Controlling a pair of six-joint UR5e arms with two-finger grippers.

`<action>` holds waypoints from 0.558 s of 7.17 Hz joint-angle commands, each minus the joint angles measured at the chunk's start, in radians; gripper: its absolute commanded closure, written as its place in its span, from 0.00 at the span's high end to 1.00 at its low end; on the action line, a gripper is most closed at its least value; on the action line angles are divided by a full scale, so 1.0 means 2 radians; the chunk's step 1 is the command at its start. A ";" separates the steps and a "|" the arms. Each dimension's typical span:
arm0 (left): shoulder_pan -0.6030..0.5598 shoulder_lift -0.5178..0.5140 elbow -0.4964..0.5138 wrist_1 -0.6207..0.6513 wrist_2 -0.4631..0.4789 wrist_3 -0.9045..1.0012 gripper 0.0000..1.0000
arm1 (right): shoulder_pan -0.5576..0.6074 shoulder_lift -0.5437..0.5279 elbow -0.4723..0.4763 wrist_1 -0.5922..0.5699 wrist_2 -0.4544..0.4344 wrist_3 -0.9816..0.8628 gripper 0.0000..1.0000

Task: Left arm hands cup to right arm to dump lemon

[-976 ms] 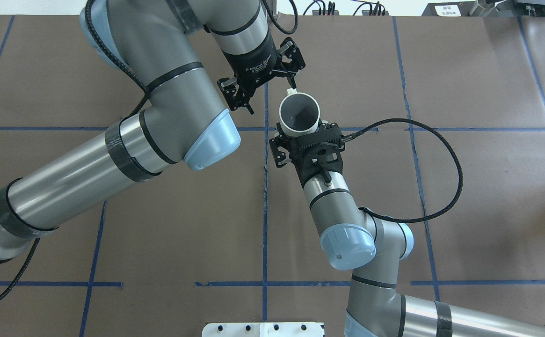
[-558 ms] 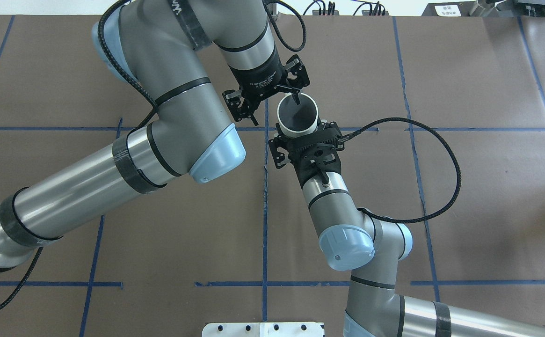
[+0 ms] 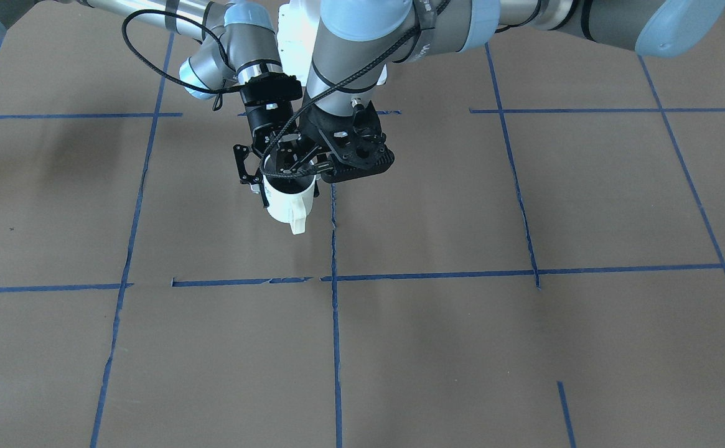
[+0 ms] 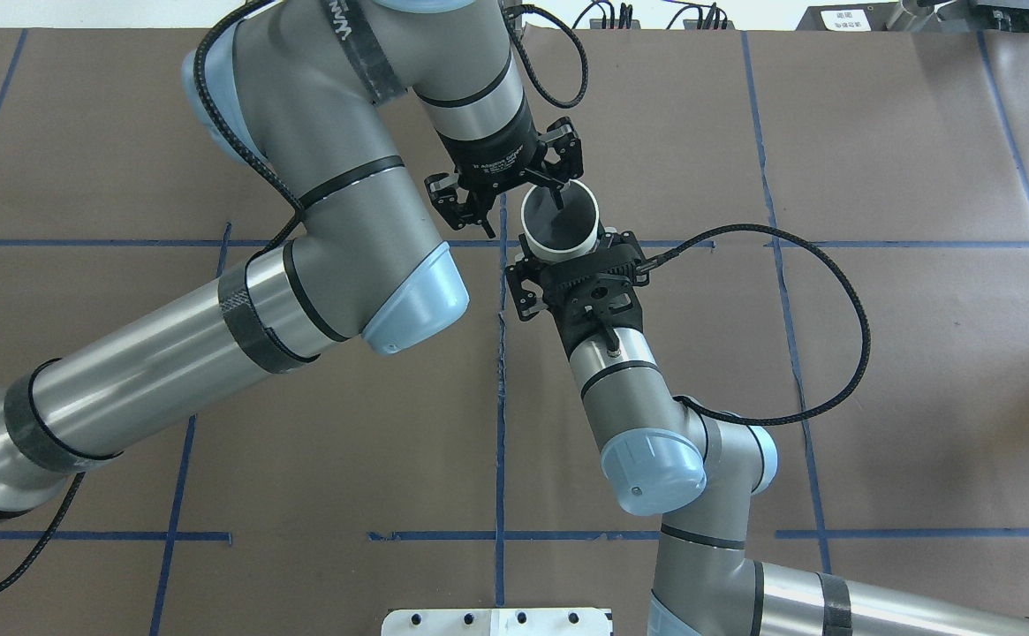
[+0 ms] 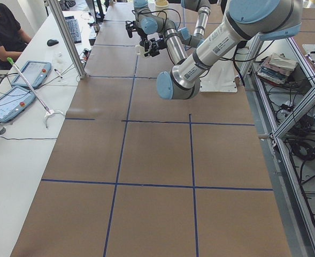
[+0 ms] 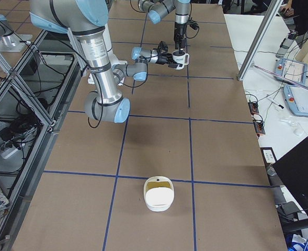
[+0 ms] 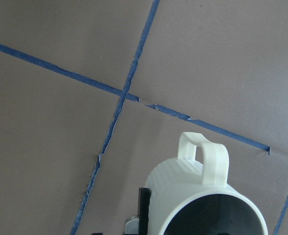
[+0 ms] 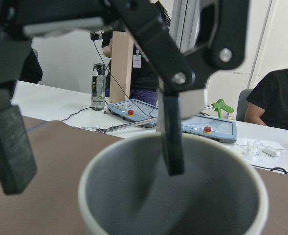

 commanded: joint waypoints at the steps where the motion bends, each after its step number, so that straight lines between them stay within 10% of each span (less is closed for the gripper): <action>1: 0.006 -0.001 0.000 0.000 0.011 0.000 0.63 | -0.001 0.000 0.000 0.000 0.000 0.000 0.48; 2: 0.006 -0.001 -0.002 0.001 0.010 0.000 0.19 | -0.001 0.000 0.001 0.000 0.000 0.000 0.48; 4: 0.007 0.002 -0.003 0.004 0.011 0.000 0.00 | -0.001 0.000 0.000 0.000 0.000 0.000 0.52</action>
